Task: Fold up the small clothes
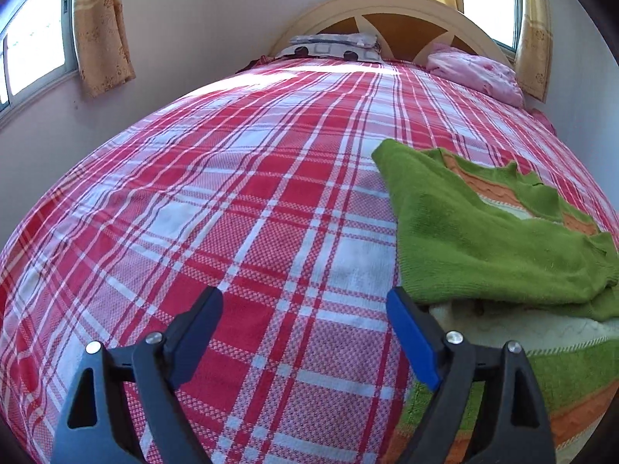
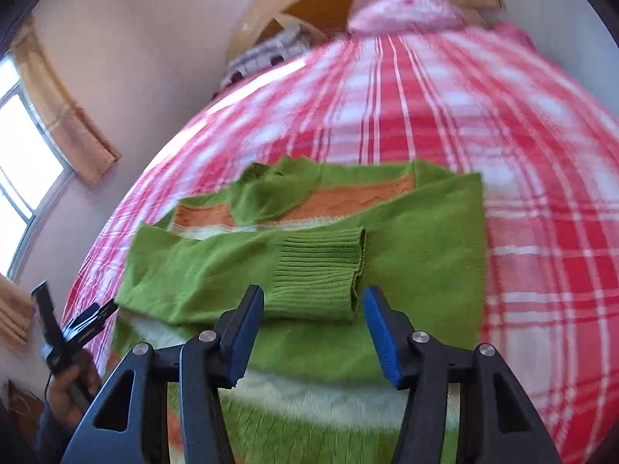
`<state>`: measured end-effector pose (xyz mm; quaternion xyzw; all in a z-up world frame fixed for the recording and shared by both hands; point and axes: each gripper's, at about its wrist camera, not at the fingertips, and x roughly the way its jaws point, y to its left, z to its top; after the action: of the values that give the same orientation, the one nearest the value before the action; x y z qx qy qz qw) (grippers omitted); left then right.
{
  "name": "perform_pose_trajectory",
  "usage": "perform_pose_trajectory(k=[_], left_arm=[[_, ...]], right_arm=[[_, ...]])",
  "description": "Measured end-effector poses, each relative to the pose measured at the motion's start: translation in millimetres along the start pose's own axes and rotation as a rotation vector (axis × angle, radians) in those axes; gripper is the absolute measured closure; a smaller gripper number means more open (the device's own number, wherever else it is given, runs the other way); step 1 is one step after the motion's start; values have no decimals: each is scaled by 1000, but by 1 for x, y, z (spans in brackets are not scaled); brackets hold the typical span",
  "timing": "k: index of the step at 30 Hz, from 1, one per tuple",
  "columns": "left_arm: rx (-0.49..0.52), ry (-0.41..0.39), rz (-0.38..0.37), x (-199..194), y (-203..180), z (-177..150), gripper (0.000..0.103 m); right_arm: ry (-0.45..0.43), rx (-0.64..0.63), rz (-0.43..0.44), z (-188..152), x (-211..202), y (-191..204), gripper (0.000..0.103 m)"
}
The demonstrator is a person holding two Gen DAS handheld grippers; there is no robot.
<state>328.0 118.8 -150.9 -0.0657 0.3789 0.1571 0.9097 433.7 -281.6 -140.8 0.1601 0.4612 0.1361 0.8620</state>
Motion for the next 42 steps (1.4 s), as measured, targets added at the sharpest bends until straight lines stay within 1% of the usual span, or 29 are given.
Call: perform_pose_trajectory(k=[1,2,4,5,7,9,13,15,17,19,20,21,22,23,25,26,27,29,30,31,33,34,35,36,38,40,42], left_arm=[[-8,8,-3,2,1,0,14],[-11,16,-6,3,2,-1,14],[-9,25,-11,5,2,-1,14],[-7,28,-12,6,2,-1,14],[-2,34,-16,7,2,-2,14],[0,40,-18,8,2,-2,14],[0,42,-20,9,1,-1,14],[5,42,-16,9,0,-1,14],[14,42,-8,9,-1,-1,14],[26,41,-3,7,-4,1,14],[28,36,-3,5,-4,2,14],[23,21,0,1,-4,4,14],[16,2,0,-4,-4,8,14],[14,-17,-7,-9,-5,13,14],[23,-69,-17,-20,-11,24,13],[32,-79,-24,-21,-15,29,10],[42,-82,-28,-20,-20,35,5],[71,-97,-11,-14,-32,44,4],[92,-97,5,-9,-39,47,4],[113,-87,18,-2,-45,49,4],[147,-48,31,12,-55,48,4],[160,-32,46,19,-57,46,4],[168,-17,62,25,-58,42,4],[172,4,70,30,-58,37,4],[153,27,58,33,-53,32,4],[128,29,49,32,-47,31,1],[127,39,39,34,-47,29,1]], right_arm=[[5,22,-4,0,6,-3,61],[5,21,-10,-1,11,-3,79],[-10,-17,-11,-3,10,2,96],[-21,-39,-4,-5,5,6,97],[-52,-91,-27,-4,-4,12,98],[-101,-144,-48,-4,-21,18,98],[-178,-187,-113,-2,-46,15,99],[-173,-171,-134,-2,-47,8,99],[-113,-162,-140,-3,-36,-3,98],[-90,-181,-206,-9,-27,-10,98],[-77,-182,-216,-10,-24,-13,97],[-61,-175,-223,-11,-22,-16,94],[-63,-171,-246,-11,-23,-16,85],[-85,-167,-272,-13,-28,-17,72],[-127,-160,-266,-11,-39,-11,63],[-148,-174,-250,-8,-45,-1,63],[-158,-196,-226,-6,-47,9,63],[-145,-246,-147,-2,-43,30,63],[-120,-276,-117,-1,-36,41,63],[-91,-299,-115,-1,-28,48,63],[-42,-321,-145,-3,-9,53,63],[-21,-324,-175,-5,1,52,63],[9,-323,-223,-9,12,46,63],[22,-319,-247,-15,17,42,63],[-18,-330,-229,-26,10,39,63],[-22,-334,-226,-32,6,35,63],[-16,-320,-216,-34,3,31,63]])
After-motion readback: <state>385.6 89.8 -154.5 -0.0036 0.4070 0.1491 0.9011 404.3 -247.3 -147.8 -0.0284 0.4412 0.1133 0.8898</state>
